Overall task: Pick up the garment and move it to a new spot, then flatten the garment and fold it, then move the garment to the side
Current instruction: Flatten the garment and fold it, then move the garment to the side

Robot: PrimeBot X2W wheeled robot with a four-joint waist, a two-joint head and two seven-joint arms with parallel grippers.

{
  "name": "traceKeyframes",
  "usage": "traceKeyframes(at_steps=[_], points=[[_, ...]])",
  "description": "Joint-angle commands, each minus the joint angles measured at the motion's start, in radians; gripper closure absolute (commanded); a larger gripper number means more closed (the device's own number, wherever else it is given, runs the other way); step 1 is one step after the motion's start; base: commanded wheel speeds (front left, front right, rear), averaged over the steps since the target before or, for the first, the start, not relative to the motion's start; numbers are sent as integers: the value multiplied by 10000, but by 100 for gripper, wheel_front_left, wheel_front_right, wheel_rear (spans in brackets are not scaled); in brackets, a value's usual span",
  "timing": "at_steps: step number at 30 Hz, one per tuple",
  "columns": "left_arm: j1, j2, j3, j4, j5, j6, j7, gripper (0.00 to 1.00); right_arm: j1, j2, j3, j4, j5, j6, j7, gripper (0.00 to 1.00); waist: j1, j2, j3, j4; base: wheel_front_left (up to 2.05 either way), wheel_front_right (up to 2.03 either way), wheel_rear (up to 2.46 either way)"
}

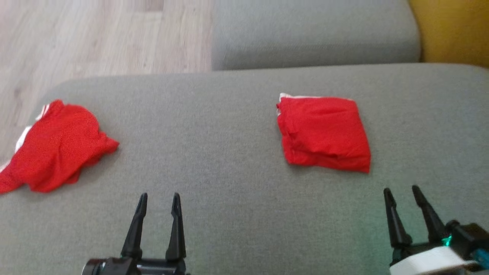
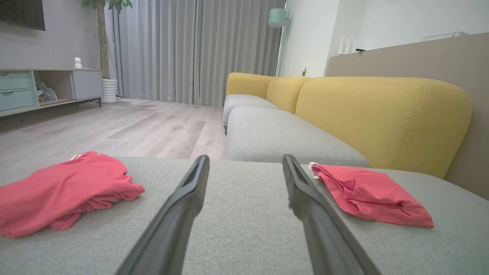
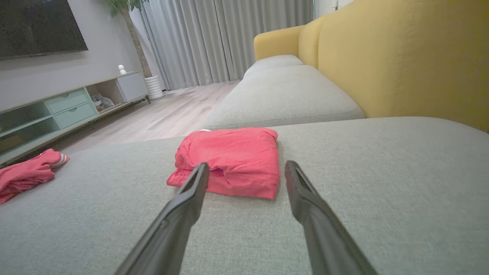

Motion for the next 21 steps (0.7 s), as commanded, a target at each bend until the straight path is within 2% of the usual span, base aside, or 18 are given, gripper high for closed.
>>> traceKeyframes(at_steps=[1, 8, 21], points=[[-286, 1, 411, -334, 126, -40, -15, 0, -330, 0, 93, -371, -158, -7, -107, 0, 4, -1, -170, -93, 0, 0, 0], [-70, 1, 547, -122, 193, -107, -15, 0, -109, 325, 16, -405, -685, -7, -108, 0, 4, -1, -354, -184, 0, 0, 0], [-25, 1, 544, 263, 197, -7, -15, 0, 22, 421, -22, -416, -1068, -7, -108, 0, 4, -1, -465, -214, 0, 0, 0]])
